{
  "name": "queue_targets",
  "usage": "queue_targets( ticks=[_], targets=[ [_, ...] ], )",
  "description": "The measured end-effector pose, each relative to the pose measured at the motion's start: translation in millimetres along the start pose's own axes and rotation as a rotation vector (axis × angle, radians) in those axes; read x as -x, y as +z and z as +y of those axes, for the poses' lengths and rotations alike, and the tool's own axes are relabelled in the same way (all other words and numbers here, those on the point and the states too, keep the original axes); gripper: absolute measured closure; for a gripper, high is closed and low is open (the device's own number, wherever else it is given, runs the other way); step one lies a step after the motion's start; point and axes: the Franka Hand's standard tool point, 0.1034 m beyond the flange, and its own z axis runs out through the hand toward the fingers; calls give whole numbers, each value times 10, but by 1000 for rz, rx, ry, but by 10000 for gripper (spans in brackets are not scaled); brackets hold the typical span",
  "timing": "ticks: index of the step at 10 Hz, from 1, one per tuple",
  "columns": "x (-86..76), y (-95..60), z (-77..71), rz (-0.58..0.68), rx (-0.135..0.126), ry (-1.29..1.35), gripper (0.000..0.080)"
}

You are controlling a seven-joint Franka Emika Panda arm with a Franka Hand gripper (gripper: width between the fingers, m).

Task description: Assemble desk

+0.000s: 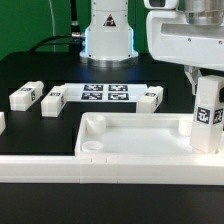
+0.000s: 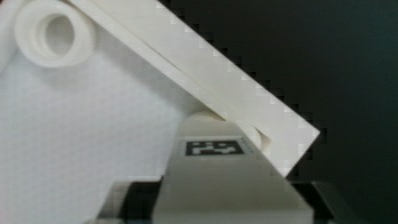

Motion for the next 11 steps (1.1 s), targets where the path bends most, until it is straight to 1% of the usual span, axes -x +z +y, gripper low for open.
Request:
queue_targets(
  ticks=[1,2,3,4,5,9,10,11],
  targets=[
    [3,3,-1,-1,0,-27,481],
    [6,3,-2,0,0,-28,269],
    [5,0,-6,1,1,-99,269],
    [4,4,-4,1,1,-169,176],
    [4,6,-3,1,1,-261,155],
    [2,9,0,0,2,-512,150],
    [2,16,6,11,19,-639,150],
    [26,37,6,36,63,-784,150]
  ],
)
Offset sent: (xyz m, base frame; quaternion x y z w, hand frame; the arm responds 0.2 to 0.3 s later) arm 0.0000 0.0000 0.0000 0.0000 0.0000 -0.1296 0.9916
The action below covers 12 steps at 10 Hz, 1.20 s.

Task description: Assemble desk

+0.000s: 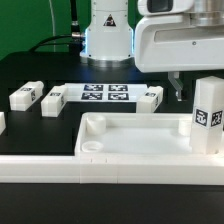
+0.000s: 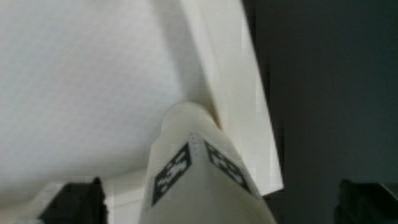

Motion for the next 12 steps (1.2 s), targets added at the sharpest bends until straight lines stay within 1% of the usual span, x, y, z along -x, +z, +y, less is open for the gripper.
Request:
queue_targets(
  ticks=[1,2,5,6,7,8,9,10,12],
  targets=[
    [2,10,-27,9,19,-97,150],
    [-19,7,-22,21,25,-235,150],
    [-40,-5,-26,24,30,-531,150],
    [-40,-4,-25,24,30,-555,150],
    [-41,-4,-23,24,30,-565,278],
    [-43,-6,-20,24,30,-562,278],
    [-53,-8,9,25,33,-559,423],
    [-59,-5,37,24,36,-556,508],
    [-60,-5,42,24,35,-532,508]
  ],
)
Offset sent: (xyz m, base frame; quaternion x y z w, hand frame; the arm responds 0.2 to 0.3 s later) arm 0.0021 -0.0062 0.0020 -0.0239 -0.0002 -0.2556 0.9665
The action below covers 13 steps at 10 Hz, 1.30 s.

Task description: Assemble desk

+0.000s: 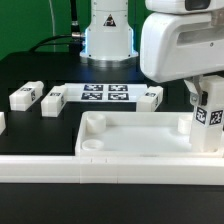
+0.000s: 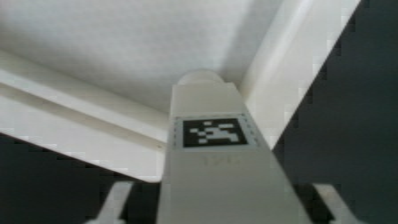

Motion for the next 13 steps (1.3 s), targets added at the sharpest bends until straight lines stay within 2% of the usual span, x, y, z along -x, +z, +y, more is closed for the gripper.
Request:
queue_targets(
  ticks=[1,2,4,13],
  targets=[
    [6,1,8,-1,-4,6,508],
    [17,2,38,1,-20,41,508],
    [21,2,49,2,-36,289,508],
    [24,4,38,-16,-40,1045,508]
  ],
)
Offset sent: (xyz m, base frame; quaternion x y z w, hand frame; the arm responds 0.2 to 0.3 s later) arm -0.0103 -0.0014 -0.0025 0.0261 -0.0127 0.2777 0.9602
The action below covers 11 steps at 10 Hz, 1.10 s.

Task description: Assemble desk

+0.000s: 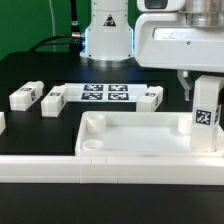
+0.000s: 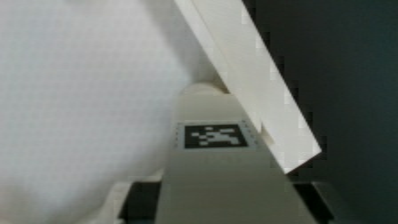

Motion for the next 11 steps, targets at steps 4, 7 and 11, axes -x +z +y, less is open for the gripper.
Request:
queue_targets(
  ticks=[4,7,11],
  targets=[
    [3,-1,-8,-1,-2,-9,316],
    [4,-22,-45,5,-3,-259,162],
    [1,-21,-42,6,-2,-556,151]
  ],
)
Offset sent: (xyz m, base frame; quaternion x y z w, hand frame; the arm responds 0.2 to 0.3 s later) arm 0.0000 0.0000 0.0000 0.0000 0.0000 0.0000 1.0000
